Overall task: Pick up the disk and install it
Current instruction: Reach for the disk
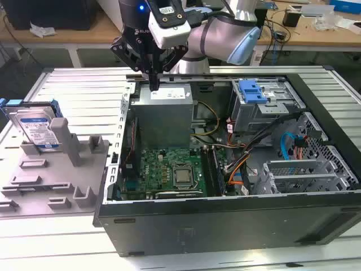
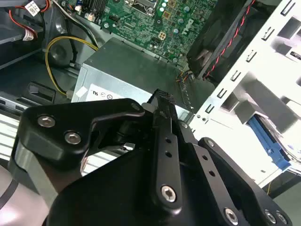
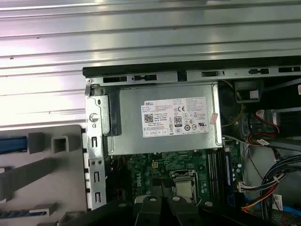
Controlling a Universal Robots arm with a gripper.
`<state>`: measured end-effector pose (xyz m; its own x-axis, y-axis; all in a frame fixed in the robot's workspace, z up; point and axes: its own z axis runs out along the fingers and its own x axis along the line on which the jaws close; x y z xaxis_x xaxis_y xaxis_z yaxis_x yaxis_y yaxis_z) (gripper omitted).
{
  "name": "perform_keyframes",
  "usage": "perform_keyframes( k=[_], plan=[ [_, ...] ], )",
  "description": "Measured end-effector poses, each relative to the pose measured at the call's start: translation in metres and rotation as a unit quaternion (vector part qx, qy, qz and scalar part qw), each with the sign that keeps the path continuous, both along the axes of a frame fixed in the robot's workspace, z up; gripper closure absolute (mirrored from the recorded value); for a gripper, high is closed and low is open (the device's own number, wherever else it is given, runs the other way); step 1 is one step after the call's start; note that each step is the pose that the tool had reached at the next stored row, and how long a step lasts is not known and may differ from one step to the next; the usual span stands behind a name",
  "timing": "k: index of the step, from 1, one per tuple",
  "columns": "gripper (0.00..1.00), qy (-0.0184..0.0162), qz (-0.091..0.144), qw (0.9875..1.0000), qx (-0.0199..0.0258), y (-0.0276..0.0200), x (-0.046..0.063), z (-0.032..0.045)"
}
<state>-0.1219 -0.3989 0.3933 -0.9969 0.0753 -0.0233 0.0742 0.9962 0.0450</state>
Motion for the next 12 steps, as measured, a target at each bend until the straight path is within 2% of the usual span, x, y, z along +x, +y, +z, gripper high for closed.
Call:
perform_keyframes(
  k=[12],
  plan=[
    [0.89, 0.0000, 0.000, 1.0000, 0.0000, 0.0000, 0.0000, 0.0000]
  ],
)
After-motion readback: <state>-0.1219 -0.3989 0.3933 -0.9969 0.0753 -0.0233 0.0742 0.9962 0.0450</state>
